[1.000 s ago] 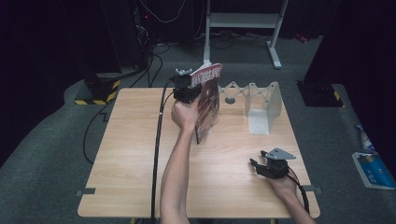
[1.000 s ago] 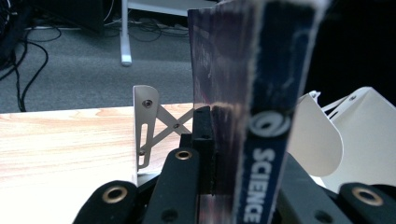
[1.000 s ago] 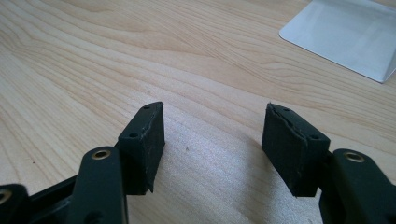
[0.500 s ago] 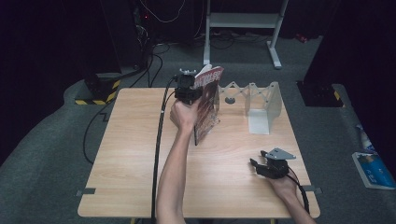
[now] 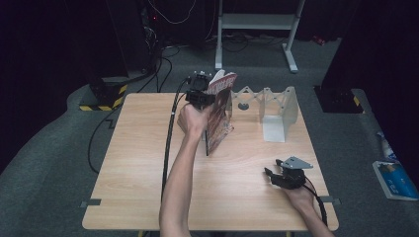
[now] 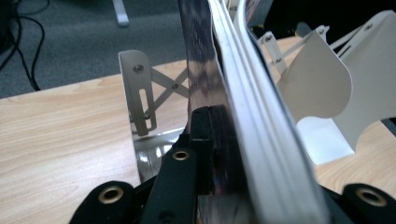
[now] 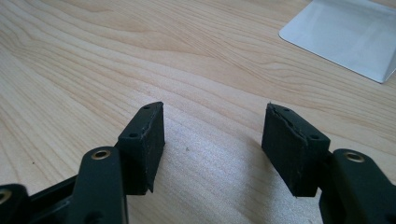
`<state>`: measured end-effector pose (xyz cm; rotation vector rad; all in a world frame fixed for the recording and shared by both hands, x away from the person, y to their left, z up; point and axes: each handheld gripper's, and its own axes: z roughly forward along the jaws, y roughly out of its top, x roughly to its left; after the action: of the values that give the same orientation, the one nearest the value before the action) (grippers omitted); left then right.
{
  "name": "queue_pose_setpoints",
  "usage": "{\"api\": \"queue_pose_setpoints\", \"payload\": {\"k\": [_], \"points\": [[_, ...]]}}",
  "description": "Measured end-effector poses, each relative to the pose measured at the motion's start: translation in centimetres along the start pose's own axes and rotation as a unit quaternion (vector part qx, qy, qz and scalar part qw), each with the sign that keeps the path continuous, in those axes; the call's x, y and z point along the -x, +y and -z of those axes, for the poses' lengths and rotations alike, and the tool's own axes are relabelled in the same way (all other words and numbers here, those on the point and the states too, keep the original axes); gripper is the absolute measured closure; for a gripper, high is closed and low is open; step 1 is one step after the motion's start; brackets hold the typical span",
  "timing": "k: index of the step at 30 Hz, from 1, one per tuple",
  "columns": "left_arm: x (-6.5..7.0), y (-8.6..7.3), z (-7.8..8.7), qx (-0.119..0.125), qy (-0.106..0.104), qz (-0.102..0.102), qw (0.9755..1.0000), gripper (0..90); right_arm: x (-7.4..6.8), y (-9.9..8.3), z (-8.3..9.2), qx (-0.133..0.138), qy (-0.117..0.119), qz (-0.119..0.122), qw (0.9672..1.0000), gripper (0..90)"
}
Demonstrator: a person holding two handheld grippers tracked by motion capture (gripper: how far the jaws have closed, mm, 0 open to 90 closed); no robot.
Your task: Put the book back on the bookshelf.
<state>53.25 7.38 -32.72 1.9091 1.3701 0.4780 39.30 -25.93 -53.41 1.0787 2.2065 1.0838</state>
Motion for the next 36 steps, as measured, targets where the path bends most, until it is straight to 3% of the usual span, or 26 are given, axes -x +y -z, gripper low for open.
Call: {"api": "queue_pose_setpoints", "payload": {"k": [4, 7, 11, 26, 36], "points": [[-0.1, 0.2, 0.1, -0.021, -0.002, 0.0, 0.9998, 81.0, 0.0, 0.0, 0.0, 0.001, 0.0, -0.001, 1.0, 39.0], [-0.2, 0.5, 0.2, -0.039, 0.008, -0.006, 0.9992, 82.0, 0.0, 0.0, 0.0, 0.0, 0.0, 0.0, 1.0, 39.0], [-0.2, 0.6, 0.3, -0.039, -0.001, 0.0, 0.9992, 83.1, 0.0, 0.0, 0.0, 0.0, 0.0, -0.002, 1.0, 39.0], [-1.4, 0.0, 0.7, 0.019, -0.009, 0.034, 0.9992, 83.7, 0.0, 0.0, 0.0, 0.0, 0.0, -0.001, 1.0, 39.0], [-1.5, -1.1, 0.3, 0.065, 0.001, 0.055, 0.9963, 83.6, 0.0, 0.0, 0.0, 0.001, -0.001, -0.001, 1.0, 39.0]]}}
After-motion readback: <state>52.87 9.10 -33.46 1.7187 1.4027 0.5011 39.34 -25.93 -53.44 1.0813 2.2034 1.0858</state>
